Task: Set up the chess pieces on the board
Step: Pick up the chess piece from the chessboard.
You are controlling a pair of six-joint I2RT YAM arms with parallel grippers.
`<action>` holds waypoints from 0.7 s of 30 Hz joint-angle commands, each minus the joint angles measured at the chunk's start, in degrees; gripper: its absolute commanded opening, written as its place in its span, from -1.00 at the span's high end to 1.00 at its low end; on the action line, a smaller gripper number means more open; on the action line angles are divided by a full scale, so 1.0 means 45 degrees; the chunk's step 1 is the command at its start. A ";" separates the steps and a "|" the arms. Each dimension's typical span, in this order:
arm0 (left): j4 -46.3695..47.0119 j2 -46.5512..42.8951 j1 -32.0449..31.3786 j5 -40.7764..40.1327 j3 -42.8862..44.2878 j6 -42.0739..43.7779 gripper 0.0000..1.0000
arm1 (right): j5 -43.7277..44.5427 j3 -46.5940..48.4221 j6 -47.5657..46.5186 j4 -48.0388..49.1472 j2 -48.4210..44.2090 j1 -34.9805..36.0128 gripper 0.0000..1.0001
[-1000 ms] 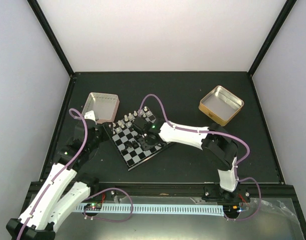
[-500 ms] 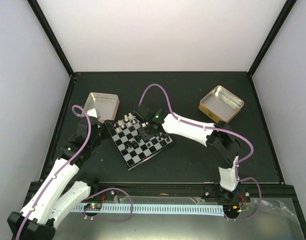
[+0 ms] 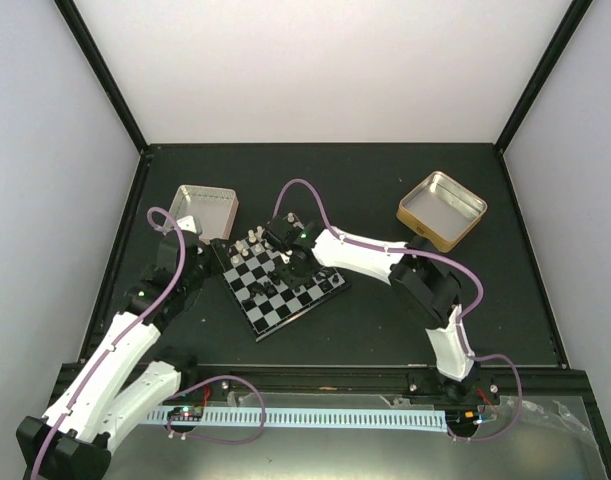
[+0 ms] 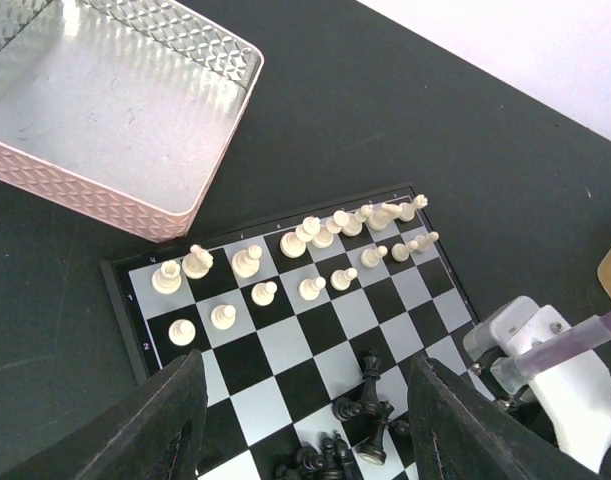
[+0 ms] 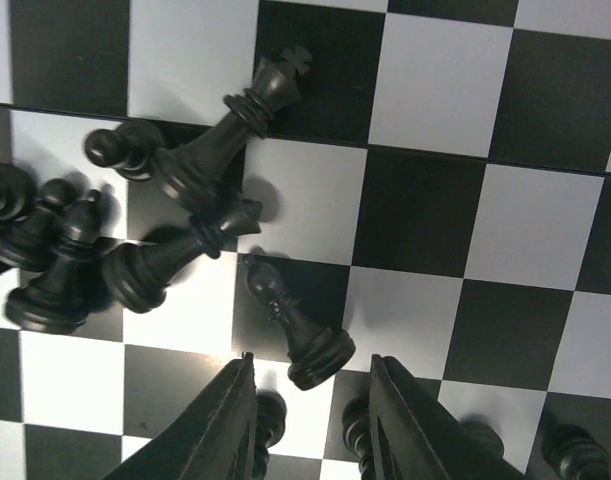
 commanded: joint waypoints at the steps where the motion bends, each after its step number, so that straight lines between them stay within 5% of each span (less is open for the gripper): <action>1: 0.0327 0.0011 0.0126 -0.0031 0.0343 0.0018 -0.13 | 0.0780 0.0405 0.0027 -0.0122 0.0335 -0.0042 0.37; 21: 0.0003 -0.0070 0.0145 -0.0245 0.0629 0.0178 -0.14 | 0.0402 0.0829 0.0120 0.0331 0.1293 -0.0253 0.56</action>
